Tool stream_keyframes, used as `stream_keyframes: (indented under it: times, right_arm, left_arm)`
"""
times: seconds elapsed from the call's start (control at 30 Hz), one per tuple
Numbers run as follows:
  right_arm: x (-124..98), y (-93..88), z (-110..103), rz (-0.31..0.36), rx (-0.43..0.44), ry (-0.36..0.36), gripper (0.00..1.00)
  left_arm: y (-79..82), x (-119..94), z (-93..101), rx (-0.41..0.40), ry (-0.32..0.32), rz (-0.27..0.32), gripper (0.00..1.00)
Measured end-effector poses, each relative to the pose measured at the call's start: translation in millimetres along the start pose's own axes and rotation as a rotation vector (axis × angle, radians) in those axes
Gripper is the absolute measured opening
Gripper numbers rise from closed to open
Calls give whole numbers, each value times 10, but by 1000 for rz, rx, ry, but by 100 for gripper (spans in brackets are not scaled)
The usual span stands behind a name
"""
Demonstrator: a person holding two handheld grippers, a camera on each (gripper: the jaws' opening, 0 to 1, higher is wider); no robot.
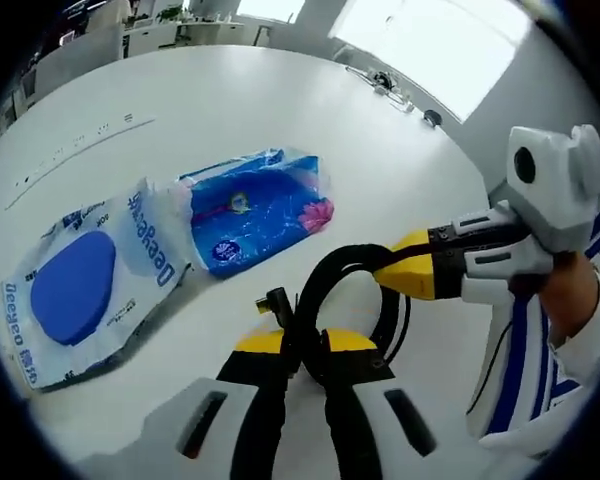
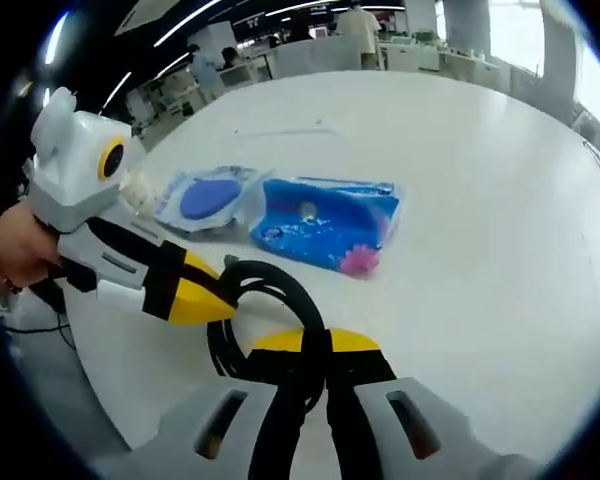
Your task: Arrange the tabletop items into an orderly group along one side of the table until the central work area is clear of visible clutter.
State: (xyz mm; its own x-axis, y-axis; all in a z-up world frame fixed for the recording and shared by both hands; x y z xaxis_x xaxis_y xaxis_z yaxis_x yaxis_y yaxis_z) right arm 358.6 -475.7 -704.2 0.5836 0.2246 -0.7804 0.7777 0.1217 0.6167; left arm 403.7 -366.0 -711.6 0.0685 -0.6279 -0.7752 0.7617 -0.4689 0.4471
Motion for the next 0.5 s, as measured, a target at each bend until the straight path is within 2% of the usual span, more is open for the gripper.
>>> stream_keyframes:
  times: [0.5]
  right_arm:
    - [139, -70, 33, 12, 19, -5, 4]
  left_arm:
    - [-6, 85, -79, -30, 6, 18, 10]
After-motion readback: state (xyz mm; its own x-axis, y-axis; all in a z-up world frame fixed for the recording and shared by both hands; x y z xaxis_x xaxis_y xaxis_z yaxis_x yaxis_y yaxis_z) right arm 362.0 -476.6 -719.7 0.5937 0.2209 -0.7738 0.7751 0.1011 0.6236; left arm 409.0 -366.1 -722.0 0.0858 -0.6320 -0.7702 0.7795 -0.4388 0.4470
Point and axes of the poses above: the point that each gripper's makers call its tool centre point, and the gripper's own axes: x roughly forward along the fingers, z roughly to its right, y roughly out of its top, the point moved 5 cm from there along -x, roughly backward along the fingers, and after that the axes turned 8 degrees about -x, right-handed, at the moved point
